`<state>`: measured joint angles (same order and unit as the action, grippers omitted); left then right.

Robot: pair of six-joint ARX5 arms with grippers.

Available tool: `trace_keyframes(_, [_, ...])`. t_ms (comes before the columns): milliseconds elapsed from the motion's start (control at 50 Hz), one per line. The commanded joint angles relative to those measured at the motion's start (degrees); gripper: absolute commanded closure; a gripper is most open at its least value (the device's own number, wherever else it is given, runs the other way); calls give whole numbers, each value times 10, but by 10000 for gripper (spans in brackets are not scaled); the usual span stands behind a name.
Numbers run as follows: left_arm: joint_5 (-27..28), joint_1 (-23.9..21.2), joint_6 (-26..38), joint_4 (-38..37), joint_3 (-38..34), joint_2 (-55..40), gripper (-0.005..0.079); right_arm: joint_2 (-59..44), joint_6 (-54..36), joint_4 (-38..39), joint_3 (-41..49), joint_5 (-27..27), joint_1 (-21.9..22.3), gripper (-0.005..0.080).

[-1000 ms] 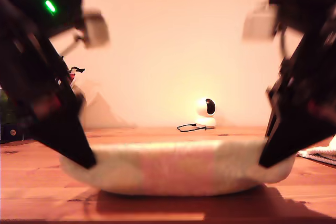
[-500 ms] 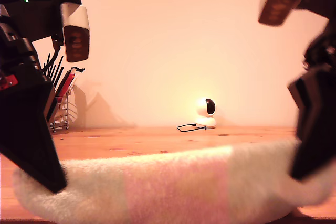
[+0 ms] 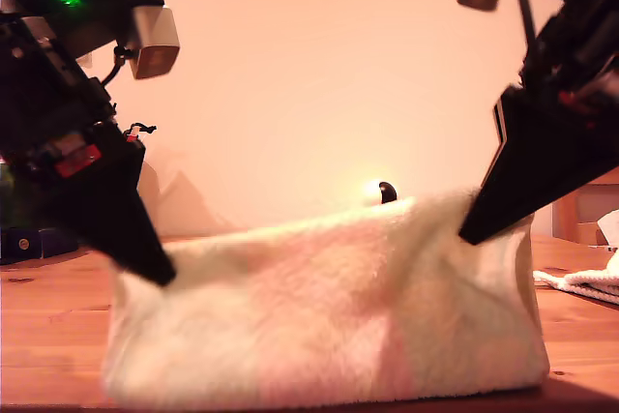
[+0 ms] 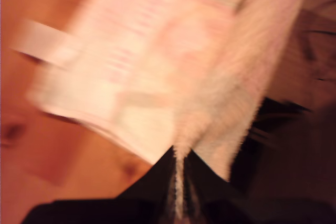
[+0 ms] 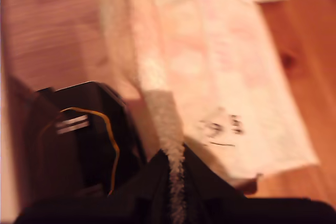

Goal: Fold the tea towel in front of you. After folding it, place it to the right side.

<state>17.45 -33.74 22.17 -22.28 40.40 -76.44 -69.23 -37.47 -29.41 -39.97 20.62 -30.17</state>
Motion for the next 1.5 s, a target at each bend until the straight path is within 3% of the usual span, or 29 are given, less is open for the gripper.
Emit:
trace_keyframes(0, [-4,9,14,12,3,-5,766,-18,2,12,-1,0,10,765])
trace_keyframes(460, [-15,31,37,161,3,-114,766,-124,3,121,-2,-12,36,765])
trace_keyframes(740, [-13,44,49,183,12,-128,766,-162,3,139,-3,-17,70,765])
trace_keyframes(980, [-7,48,42,205,12,-133,766,-186,30,189,-3,-15,70,765])
trace_keyframes(1080, [-8,48,42,209,12,-135,686,-191,32,195,-3,-15,70,760])
trace_keyframes(1220, [-8,48,42,218,12,-139,575,-191,32,205,-3,-17,70,694])
trace_keyframes(1480, [-19,51,42,232,12,-140,574,-191,57,242,-3,-38,70,493])
